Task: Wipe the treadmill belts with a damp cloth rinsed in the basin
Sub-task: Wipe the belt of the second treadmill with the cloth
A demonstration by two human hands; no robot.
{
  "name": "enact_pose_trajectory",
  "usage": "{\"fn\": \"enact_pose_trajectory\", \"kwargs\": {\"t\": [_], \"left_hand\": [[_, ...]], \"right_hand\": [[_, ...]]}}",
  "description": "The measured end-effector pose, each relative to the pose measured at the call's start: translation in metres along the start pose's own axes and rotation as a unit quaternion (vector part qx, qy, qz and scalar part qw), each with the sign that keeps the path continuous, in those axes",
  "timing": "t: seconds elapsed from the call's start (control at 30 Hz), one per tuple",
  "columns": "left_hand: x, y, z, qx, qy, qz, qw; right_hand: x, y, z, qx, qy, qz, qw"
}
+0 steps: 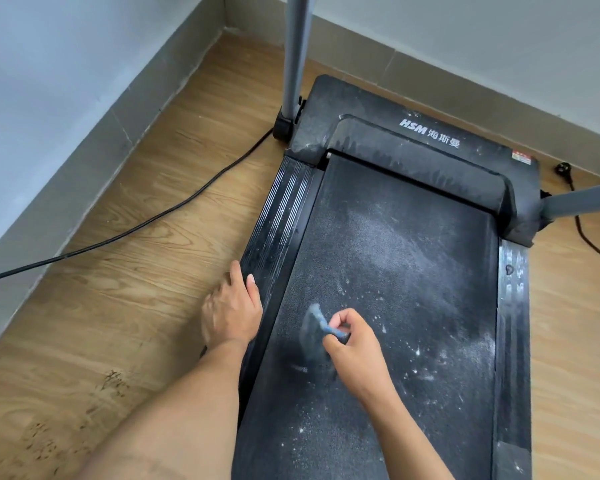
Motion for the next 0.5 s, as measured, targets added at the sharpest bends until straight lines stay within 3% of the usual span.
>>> {"fn": "enact_pose_trajectory", "kwargs": {"t": [0.17, 0.33, 0.4, 0.5], "left_hand": [[0.002, 0.000, 0.000, -0.004, -0.004, -0.005, 1.000], [0.000, 0.000, 0.000, -0.005, -0.006, -0.007, 1.000], [0.000, -0.001, 0.000, -0.009, -0.006, -0.007, 1.000], [0.000, 0.000, 0.000, -0.010, -0.010, -0.009, 1.000]], "right_hand": [[-0.003, -0.008, -0.010, -0.123, 0.032, 0.064, 0.990], [-0.010, -0.029, -0.012, -0.224, 0.110, 0.053, 0.967], [-0.003, -0.041, -0.005, -0.276, 0.077, 0.047, 0.957], [0.006, -0.050, 0.005, -0.313, -0.091, 0.074, 0.943]]}}
Point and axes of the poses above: each hand's wrist, its own x-axis towards the middle knuckle, its own z-axis out of the back of the hand, y = z × x, the point moved 3 cm from there along x, towards the middle knuckle, and after that the axes turned 4 degrees about -z, right-handed, at the moved point
